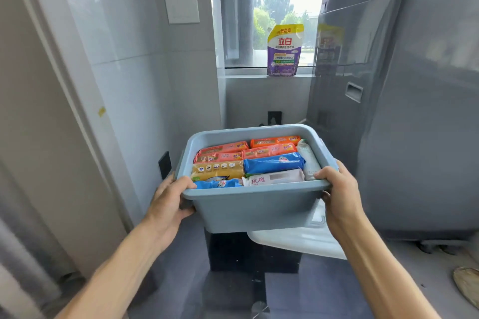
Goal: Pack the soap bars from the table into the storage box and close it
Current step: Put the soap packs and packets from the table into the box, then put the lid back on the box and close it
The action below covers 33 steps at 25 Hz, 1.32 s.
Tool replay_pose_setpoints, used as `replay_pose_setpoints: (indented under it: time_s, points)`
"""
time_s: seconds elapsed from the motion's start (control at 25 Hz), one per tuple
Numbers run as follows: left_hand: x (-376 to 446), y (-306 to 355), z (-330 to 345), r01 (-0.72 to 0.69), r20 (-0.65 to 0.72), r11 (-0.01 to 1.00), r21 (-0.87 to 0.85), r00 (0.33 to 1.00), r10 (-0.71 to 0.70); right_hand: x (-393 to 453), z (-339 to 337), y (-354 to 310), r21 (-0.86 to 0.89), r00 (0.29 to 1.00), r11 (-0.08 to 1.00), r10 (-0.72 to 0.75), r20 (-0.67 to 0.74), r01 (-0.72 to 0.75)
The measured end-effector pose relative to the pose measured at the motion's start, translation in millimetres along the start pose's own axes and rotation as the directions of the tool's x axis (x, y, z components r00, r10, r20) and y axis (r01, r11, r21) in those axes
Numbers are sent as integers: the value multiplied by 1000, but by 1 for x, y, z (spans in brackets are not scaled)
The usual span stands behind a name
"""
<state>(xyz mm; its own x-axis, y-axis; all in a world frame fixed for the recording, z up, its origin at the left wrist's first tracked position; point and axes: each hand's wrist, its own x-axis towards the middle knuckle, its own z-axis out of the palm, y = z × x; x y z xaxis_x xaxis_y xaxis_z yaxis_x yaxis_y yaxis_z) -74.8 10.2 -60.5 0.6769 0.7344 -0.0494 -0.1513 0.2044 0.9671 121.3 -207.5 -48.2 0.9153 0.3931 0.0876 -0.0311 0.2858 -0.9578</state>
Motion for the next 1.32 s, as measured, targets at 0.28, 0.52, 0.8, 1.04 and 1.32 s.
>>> replay_pose_setpoints:
  time_s: [0.28, 0.52, 0.8, 1.04, 1.32]
  points:
    - [0, -2, -42, 212, -126, 929, 303, 975, -181, -1, 20, 30, -228, 975, 966, 160, 152, -123]
    - [-12, 17, 43, -515, 189, 450, 729, 784, 591, 16, -26, 39, -286, 955, 936, 257, 150, -206]
    - [-22, -31, 117, -629, 595, -47, 776, 706, 384, 10, -81, 76, -906, 809, 103, 418, 414, 411]
    - [-15, -32, 116, -623, 507, 40, 781, 669, 543, 3, -68, 87, -858, 850, -64, 196, 489, 509]
    - [-8, -28, 103, -625, 504, 27, 780, 653, 565, 2, -59, 83, -889, 880, -80, 205, 428, 451]
